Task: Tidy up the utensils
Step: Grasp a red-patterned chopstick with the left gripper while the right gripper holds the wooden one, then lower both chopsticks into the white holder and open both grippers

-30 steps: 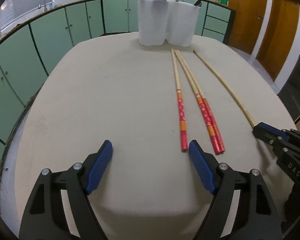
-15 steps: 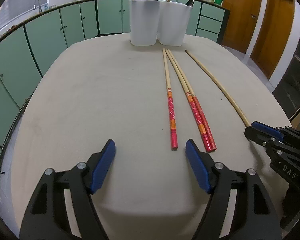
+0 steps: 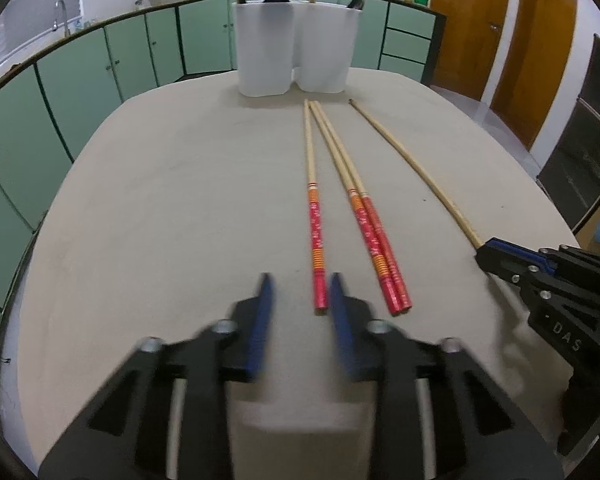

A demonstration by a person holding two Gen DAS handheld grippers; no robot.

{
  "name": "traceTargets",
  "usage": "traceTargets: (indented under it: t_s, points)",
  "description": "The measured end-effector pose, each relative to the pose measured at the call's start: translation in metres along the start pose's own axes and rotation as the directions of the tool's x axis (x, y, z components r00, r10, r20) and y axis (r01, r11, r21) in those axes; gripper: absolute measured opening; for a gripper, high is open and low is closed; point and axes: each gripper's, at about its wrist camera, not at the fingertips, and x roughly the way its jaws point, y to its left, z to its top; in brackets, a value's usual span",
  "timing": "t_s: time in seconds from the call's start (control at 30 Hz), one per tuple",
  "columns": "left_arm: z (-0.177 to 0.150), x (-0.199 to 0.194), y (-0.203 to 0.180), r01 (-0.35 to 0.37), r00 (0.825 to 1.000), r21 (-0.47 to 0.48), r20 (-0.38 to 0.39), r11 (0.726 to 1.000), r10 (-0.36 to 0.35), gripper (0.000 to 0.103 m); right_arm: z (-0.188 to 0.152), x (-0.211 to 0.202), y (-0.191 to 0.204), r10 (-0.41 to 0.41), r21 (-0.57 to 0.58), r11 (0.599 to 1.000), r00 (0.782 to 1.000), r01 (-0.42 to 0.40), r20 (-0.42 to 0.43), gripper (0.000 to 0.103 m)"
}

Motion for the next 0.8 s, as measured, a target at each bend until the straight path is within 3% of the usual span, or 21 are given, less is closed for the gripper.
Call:
traceTargets:
  t_s: [0.07,0.37,0.57,0.8]
  points:
    - [0.001,0.001,-0.004,0.012,1.0,0.006,-0.002,1.0,-0.012,0.005,0.0,0.0,-0.001,0.003,0.003,1.0,1.0,-0.003,-0.001,0.008]
    - [0.0,-0.014,-0.001,0.012,1.0,-0.016,0.022,1.0,-0.012,0.005,0.0,-0.004,-0.003,0.018,0.01,1.0,1.0,-0.018,0.014,0.007]
    - [0.01,-0.049,0.004,0.004,0.997,0.002,0.075,1.0,-0.004,0.005,0.008,-0.029,-0.007,0.019,0.027,0.999,0.997,-0.021,0.074,0.007]
    - [0.026,-0.087,0.007,0.004,0.992,0.03,0.127,1.0,-0.008,0.005,0.034,-0.068,-0.004,-0.002,-0.029,1.0,0.986,0.007,0.165,0.007]
